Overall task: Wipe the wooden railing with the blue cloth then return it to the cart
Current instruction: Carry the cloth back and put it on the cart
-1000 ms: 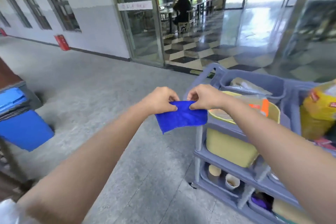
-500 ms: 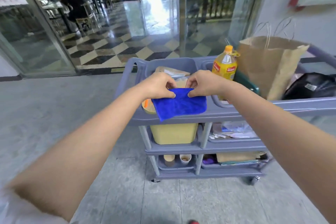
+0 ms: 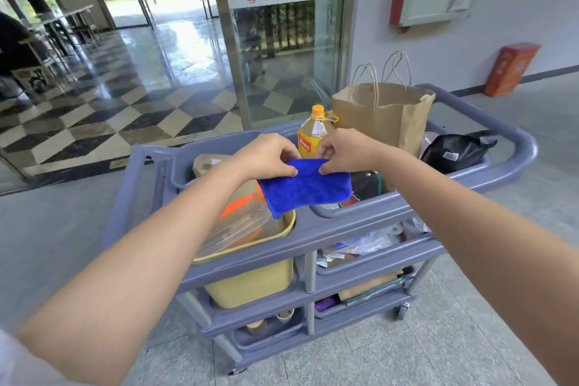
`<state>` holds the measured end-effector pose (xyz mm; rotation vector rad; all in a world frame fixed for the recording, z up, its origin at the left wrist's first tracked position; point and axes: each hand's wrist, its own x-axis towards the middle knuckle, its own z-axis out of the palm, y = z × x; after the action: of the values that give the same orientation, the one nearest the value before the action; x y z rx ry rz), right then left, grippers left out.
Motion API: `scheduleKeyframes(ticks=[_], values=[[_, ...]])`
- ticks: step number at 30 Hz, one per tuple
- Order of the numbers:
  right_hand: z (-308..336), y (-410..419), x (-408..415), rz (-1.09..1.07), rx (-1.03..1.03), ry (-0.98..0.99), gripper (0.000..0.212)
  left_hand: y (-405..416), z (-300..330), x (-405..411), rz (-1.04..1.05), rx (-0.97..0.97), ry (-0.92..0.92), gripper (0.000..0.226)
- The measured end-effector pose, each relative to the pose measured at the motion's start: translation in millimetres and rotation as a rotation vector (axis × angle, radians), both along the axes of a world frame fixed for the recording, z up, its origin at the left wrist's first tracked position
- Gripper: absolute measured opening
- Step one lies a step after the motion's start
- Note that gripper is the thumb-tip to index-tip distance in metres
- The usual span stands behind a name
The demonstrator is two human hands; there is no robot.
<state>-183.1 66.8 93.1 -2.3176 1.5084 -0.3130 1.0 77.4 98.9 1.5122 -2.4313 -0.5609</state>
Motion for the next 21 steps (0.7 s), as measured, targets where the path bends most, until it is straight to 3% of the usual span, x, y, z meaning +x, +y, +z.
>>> scheduleKeyframes(ticks=[14, 19, 21], values=[[-52, -25, 12, -0.331, 0.085, -0.005, 0.014, -88, -54, 6, -0.335, 0.069, 0.016, 0.019], [-84, -16, 22, -0.393, 0.141, 0.022, 0.005, -96, -85, 5, -0.443, 0.111, -0.054, 0.023], [-94, -12, 24, -0.417, 0.146, 0.03, 0.013, -96, -96, 3, -0.471, 0.122, -0.076, 0.025]])
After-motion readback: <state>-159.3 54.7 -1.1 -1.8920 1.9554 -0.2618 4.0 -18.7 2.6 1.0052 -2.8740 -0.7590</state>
